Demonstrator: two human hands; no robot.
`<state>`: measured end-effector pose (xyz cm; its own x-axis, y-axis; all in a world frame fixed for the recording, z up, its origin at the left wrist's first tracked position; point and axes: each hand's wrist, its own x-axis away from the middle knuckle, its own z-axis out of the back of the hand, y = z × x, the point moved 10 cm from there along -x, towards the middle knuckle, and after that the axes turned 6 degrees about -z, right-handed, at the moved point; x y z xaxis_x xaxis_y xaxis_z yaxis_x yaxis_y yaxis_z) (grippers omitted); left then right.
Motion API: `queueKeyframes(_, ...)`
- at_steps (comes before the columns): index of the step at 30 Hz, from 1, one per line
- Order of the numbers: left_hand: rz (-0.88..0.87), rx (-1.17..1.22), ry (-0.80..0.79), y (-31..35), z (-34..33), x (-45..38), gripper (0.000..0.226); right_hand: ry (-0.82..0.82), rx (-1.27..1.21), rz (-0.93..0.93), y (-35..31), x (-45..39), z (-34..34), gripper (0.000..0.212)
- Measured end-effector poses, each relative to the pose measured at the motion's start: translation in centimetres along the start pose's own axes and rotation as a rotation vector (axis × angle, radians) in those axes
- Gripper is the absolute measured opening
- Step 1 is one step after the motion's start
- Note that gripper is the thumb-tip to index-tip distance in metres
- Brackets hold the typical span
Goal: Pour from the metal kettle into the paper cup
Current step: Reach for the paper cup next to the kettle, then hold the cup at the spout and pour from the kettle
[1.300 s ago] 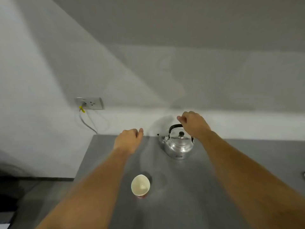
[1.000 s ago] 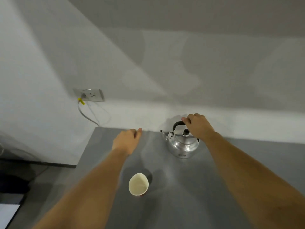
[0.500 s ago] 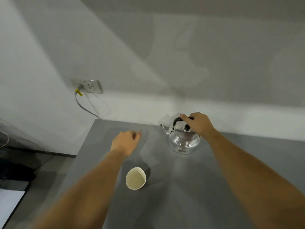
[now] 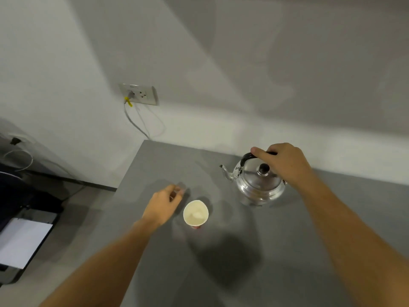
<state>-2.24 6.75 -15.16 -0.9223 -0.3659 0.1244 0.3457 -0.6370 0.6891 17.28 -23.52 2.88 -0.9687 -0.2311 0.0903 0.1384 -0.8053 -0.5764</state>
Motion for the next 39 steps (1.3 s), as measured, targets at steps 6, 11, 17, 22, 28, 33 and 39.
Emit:
queueKeyframes(6,-0.039,0.067,-0.032,-2.1,-1.7,3.3,0.037,-0.006,0.088,0.083,-2.3,4.0,-0.9,0.073)
queueKeyframes(11,-0.171,0.068,-0.225,-1.4,-5.0,4.8,0.057,0.002,0.135,0.110,-3.8,6.4,-1.6,0.072)
queueKeyframes(17,-0.184,0.061,-0.177,-0.3,-6.0,4.9,0.078,-0.072,0.230,0.103,-5.0,8.4,-3.6,0.068)
queueKeyframes(22,-0.155,0.180,-0.133,0.6,-6.3,4.3,0.082,-0.107,0.352,0.100,-6.5,9.2,-4.9,0.058)
queueKeyframes(28,-0.170,0.249,-0.085,1.6,-5.9,4.3,0.072,-0.127,0.412,0.124,-8.0,9.8,-6.1,0.054)
queueKeyframes(33,-0.159,0.266,-0.072,1.8,-6.2,4.3,0.071,-0.131,0.508,0.159,-9.6,10.3,-6.9,0.053)
queueKeyframes(39,-0.147,0.274,-0.052,2.2,-6.1,4.4,0.067,-0.141,0.593,0.200,-11.1,10.8,-7.5,0.049)
